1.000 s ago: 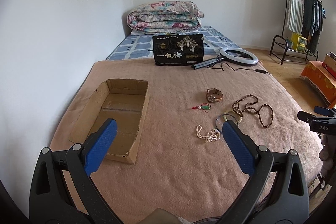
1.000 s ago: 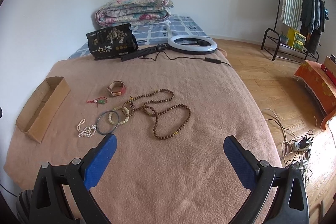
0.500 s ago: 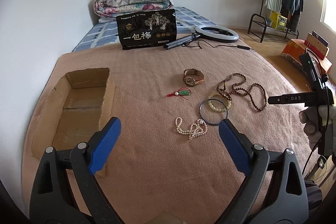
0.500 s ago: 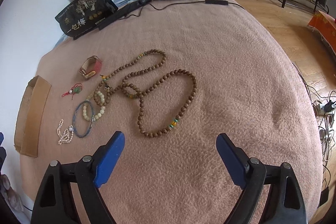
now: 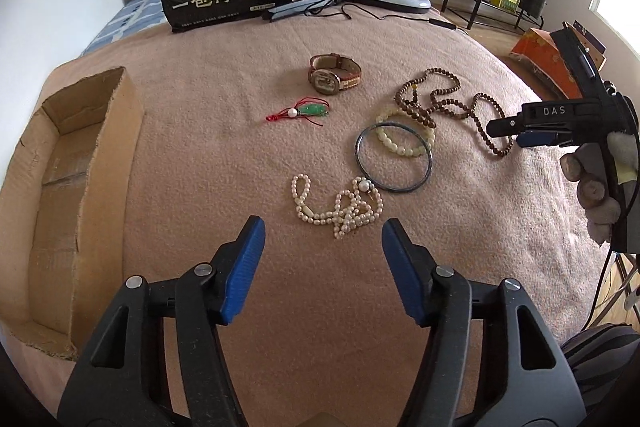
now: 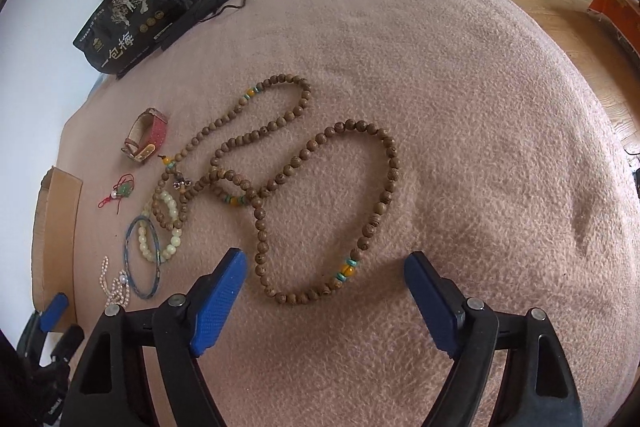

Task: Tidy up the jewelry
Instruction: 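Move the left tool to the pearl necklace while the right tool approaches the wooden beads, then close the left tool on the pearl necklace while the right tool grasps the wooden beads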

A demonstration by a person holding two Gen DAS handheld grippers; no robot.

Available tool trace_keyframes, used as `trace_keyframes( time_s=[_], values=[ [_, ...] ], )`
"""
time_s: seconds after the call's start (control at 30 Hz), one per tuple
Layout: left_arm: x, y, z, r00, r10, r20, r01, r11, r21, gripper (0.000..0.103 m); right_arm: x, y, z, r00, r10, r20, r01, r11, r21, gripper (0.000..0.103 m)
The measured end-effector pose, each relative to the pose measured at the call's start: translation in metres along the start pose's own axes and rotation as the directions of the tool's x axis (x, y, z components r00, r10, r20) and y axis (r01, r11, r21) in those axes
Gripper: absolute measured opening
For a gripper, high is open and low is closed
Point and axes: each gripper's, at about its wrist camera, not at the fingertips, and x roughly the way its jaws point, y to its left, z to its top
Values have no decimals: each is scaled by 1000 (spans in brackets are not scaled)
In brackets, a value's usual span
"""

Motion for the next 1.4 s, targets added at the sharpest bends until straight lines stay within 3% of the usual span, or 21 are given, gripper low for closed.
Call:
trace_keyframes(
  time_s=[0.3, 0.47, 0.8, 0.97, 1.13, 1.3, 1.4],
  values=[
    [14, -1, -2, 1000, -15, -9, 15, 1000, 16, 62, 15, 24, 21, 999, 43, -10, -42, 999, 16, 85],
    [20, 2, -3, 1000, -19, -22, 19, 1000, 14, 54, 26, 44, 36, 998, 69, -12, -68, 997, 29, 85],
    [23, 6, -4, 999, -45, -19, 45, 999, 13, 48, 45, 76, 58, 999, 36, -6, -35, 999, 36, 86],
    [28, 3, -4, 998, -54, -30, 55, 998, 35, 48, 53, 92, 60, 1000, -21, -5, 21, 1000, 6, 86],
    [36, -1, -3, 997, -54, -50, 57, 996, 62, 48, 63, 109, 61, 992, -123, -6, 121, 987, -105, 85],
    [43, 1, 1, 995, -74, -61, 77, 996, 52, 47, 65, 114, 64, 983, -184, -1, 181, 968, -176, 73],
    [48, -2, 2, 995, -73, -65, 77, 995, 64, 36, 64, 112, 66, 980, -199, 0, 195, 959, -205, 63]
  ],
)
